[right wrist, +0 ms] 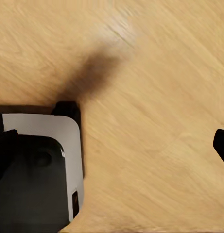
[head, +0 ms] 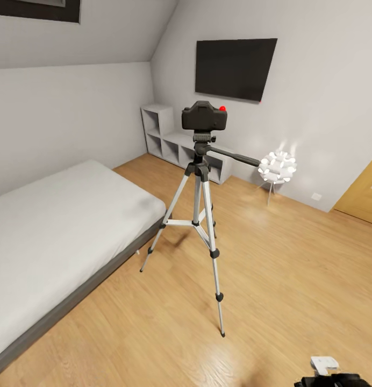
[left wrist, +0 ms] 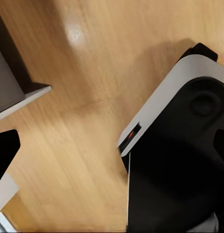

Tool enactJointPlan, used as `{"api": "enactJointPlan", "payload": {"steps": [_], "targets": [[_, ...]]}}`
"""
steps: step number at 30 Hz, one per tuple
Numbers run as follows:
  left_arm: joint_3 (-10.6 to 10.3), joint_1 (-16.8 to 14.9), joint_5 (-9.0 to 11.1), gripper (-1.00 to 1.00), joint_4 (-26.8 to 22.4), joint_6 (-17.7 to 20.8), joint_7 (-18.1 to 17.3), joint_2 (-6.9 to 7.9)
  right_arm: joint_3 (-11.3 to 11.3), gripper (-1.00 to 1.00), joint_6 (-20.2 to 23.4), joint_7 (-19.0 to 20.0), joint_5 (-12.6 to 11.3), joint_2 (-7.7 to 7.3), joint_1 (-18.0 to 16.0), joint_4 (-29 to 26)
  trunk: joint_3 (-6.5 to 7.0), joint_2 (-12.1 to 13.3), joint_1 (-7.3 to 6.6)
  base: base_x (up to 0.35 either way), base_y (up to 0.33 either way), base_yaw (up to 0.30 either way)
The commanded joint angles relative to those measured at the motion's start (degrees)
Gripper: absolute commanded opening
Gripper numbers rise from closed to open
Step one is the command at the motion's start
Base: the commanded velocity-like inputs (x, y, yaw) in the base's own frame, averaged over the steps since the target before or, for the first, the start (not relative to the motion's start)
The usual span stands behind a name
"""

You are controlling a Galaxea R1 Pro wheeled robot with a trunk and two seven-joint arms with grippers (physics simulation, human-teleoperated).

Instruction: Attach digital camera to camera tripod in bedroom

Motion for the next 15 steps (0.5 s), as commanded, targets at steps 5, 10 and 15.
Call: {"api": "enactJointPlan", "payload": {"steps": [5,10,15], "targets": [[-0.5,1.7,0.4,1.00,-0.1,-0.1,0.2,-0.23,-0.5,1.00,-7.1,0.1,1.2,0.46,1.2,5.6,-0.07,-0.1,0.03,0.000,0.000,0.000],[-0.6,2.8,0.4,1.00,-0.1,-0.4,0.1,-1.03,-0.5,1.00,-11.3,-0.2,1.5,0.82,5.7,7.4,-0.07,-0.1,0.03,0.000,0.000,0.000],[-0.6,3.6,0.3,1.00,-0.1,-0.5,0.1,-1.98,-0.5,1.00,-13.0,-0.6,1.6,1.19,9.4,8.0,-0.07,-0.1,0.03,0.000,0.000,0.000]]}}
